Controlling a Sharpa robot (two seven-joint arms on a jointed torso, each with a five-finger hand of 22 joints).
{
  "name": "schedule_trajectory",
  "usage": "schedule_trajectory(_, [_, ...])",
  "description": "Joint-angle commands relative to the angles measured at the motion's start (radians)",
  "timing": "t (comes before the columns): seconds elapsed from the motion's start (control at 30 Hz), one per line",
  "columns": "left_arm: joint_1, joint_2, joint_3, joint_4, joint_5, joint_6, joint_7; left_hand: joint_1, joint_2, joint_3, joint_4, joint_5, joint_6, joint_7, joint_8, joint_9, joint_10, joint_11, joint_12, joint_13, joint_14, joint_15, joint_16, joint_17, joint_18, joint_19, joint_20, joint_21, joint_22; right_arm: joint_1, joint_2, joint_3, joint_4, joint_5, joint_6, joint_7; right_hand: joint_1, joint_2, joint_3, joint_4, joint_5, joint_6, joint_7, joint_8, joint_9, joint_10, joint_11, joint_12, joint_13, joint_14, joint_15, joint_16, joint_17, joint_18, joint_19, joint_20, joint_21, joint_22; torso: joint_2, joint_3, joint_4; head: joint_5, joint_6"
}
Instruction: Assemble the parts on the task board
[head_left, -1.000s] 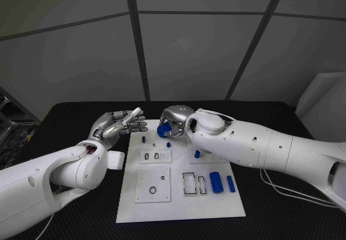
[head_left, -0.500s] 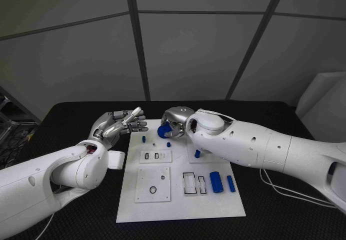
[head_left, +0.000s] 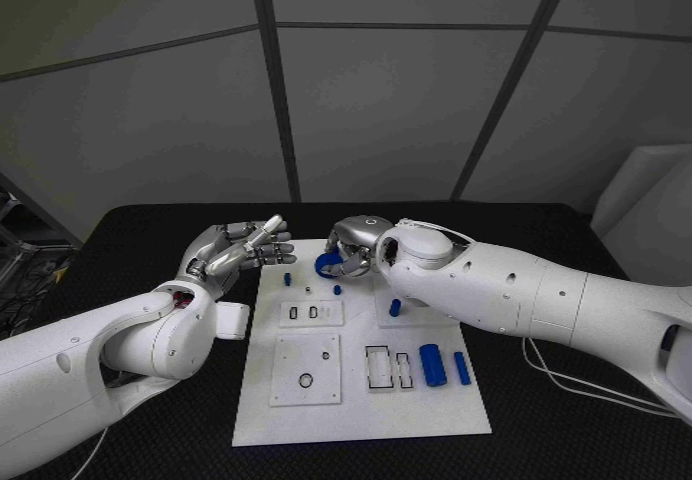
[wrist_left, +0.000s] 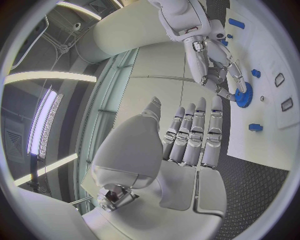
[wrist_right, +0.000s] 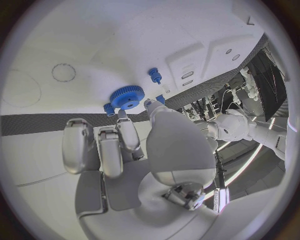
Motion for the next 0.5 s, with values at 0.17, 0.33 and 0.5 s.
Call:
schedule_trajectory(0.17, [0.001,0.000,0.001,0.001,-0.003,0.013,-0.001,0.000,0.008,-0.005,-0.001,-0.005,0.004,-0.001,-0.006,-0.001,-0.008,0.001,-0.005,-0.001,-0.003,0.000,-0.005,0.001,0.051,0.004,0.004,-0.006,-0.001,0.001,-0.014,0.000,0.011,0.022,-0.048,0.010,0.000,0.012,0.018,-0.006,0.033,0.016,-0.004,0.005,0.002,0.009,-0.002,0.018,0.014,0.095,0.003,0.007,0.230,-0.012,0.008,0.004,0.006,0.037,0.000,0.0003,0.0002,-0.002,0.001])
schedule_trajectory(0.33, [0.001,0.000,0.001,-0.001,-0.003,0.015,-0.003,0.000,0.008,-0.005,-0.001,-0.005,0.003,0.000,-0.006,-0.001,-0.009,0.001,-0.006,-0.002,-0.003,0.001,-0.006,0.002,0.051,0.004,0.004,-0.007,-0.002,0.001,-0.053,0.000,0.045,0.050,-0.181,0.062,0.053,-0.003,0.042,-0.033,0.046,0.019,-0.005,0.002,0.000,0.014,-0.004,0.028,0.025,0.096,0.001,0.009,0.235,-0.014,0.012,0.002,0.009,0.044,0.000,0.0009,-0.0016,-0.001,0.005])
schedule_trajectory(0.5, [0.001,-0.002,0.001,-0.007,-0.003,0.016,-0.003,0.000,0.008,-0.005,-0.001,-0.005,0.003,0.000,-0.006,-0.001,-0.009,0.001,-0.006,-0.002,-0.003,0.001,-0.006,0.002,0.051,0.004,0.004,-0.007,-0.002,0.001,-0.123,0.001,0.104,0.153,-0.258,0.154,0.087,-0.013,0.058,-0.051,0.047,0.017,-0.004,-0.003,-0.001,0.010,-0.004,0.025,0.023,0.094,0.001,0.006,0.228,-0.012,0.008,0.001,0.006,0.039,-0.002,0.0015,-0.0033,-0.002,0.009])
